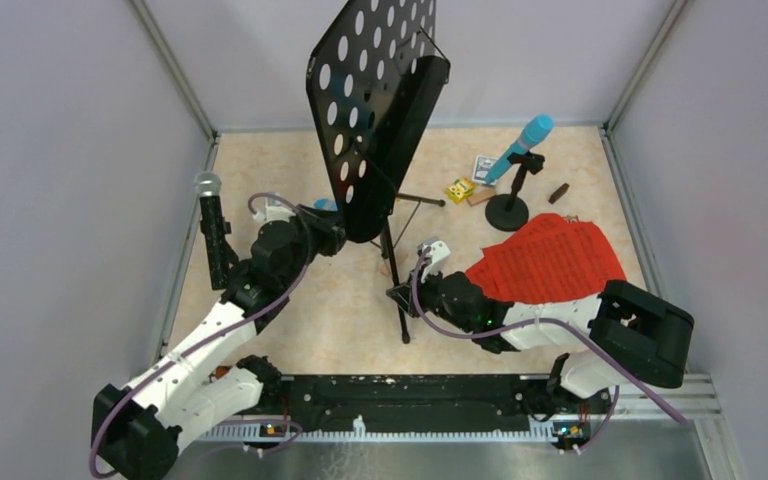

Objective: Pack up the instrument practice props

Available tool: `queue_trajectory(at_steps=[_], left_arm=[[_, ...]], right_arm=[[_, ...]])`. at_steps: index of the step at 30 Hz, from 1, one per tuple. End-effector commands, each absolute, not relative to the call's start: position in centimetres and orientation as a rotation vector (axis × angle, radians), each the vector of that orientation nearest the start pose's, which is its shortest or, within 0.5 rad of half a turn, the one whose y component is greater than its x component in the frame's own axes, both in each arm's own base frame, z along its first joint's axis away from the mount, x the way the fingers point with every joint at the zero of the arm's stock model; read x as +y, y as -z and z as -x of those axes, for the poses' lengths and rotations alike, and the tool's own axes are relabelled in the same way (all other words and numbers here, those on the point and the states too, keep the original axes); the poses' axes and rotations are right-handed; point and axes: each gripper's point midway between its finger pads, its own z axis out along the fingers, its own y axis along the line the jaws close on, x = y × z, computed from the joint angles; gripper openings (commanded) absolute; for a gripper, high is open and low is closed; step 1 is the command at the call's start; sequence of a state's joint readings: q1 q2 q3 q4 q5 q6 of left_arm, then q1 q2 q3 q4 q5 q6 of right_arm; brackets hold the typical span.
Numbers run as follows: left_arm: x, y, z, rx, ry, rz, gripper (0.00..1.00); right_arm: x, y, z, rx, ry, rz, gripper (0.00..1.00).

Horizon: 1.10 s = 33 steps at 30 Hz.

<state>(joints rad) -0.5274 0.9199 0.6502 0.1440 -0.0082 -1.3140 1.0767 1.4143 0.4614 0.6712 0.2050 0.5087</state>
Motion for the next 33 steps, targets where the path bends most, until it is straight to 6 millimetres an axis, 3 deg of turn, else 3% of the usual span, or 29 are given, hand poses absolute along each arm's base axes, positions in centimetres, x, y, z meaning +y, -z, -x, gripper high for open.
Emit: queue_trajectory(at_steps=[1, 3, 4, 8, 13, 18, 23, 27, 33], left_arm=[[-17.8, -23.6, -29.8, 1.610, 1.378, 1.417, 0.00], [-18.0, -24.2, -29.8, 1.556, 1.460, 1.451, 0.00], [-18.1, -24.4, -29.8, 1.537, 1.489, 1.452, 0.09], [-17.1, -26.3, -30.3, 1.510, 1.404, 1.302, 0.68], [-15.9, -31.2, -30.6, 1.523, 1.117, 0.816, 0.96], [-18.0, -34.8, -29.7, 1.515, 0.945, 0.243, 0.98], [-21.8, -34.6, -28.2, 1.517, 0.942, -0.200, 0.95], [-22.8, -32.9, -28.6, 1.560, 0.905, -0.322, 0.87], [-22.6, -32.1, -29.4, 1.603, 0.856, -0.323, 0.76]], right_arm=[[33.7, -9.3, -21.2, 1.994, -0.871, 0.268, 0.00], [33.7, -9.3, -21.2, 1.993, -0.872, 0.267, 0.00], [33.7, -9.3, -21.2, 1.993, -0.872, 0.268, 0.00], [33.7, -9.3, -21.2, 1.993, -0.871, 0.269, 0.00], [33.7, -9.2, -21.2, 1.994, -0.865, 0.279, 0.00], [33.7, -9.1, -21.2, 1.994, -0.862, 0.280, 0.00], [34.0, -8.9, -21.2, 1.997, -0.871, 0.281, 0.00], [34.0, -8.8, -21.2, 2.001, -0.872, 0.281, 0.00], [33.8, -8.8, -21.2, 2.005, -0.863, 0.285, 0.00]])
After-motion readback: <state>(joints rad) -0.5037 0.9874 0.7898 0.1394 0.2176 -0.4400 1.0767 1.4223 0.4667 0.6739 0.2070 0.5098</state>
